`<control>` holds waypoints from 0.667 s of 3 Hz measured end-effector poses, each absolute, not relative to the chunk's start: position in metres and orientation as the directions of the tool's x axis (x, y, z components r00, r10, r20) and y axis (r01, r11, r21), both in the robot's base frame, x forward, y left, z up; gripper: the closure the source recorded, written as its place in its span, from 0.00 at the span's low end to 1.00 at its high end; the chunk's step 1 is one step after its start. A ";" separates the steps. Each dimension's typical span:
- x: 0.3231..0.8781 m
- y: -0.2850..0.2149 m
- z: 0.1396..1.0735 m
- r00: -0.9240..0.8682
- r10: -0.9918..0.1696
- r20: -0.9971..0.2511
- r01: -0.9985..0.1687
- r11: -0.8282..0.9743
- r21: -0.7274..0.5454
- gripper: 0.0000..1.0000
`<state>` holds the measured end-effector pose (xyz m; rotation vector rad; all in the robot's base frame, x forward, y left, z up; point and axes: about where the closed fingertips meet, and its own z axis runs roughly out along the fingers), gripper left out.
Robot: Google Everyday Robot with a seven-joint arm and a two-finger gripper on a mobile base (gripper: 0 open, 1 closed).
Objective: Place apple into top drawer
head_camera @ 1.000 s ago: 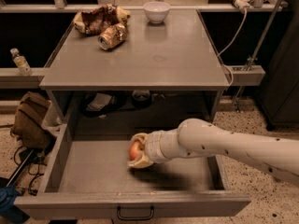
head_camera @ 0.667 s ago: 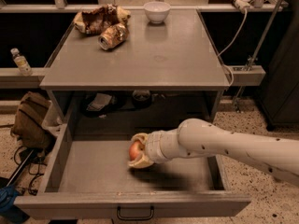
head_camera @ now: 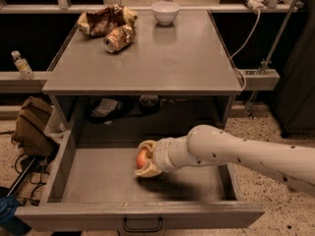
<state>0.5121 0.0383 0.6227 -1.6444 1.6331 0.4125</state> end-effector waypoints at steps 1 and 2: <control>0.512 0.038 0.623 0.127 -0.702 -0.700 -0.951 0.115 -0.288 0.38; 0.512 0.038 0.623 0.127 -0.702 -0.700 -0.951 0.115 -0.288 0.13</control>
Offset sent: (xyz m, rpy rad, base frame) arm 0.0000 0.0000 0.0000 0.0000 0.0000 0.0000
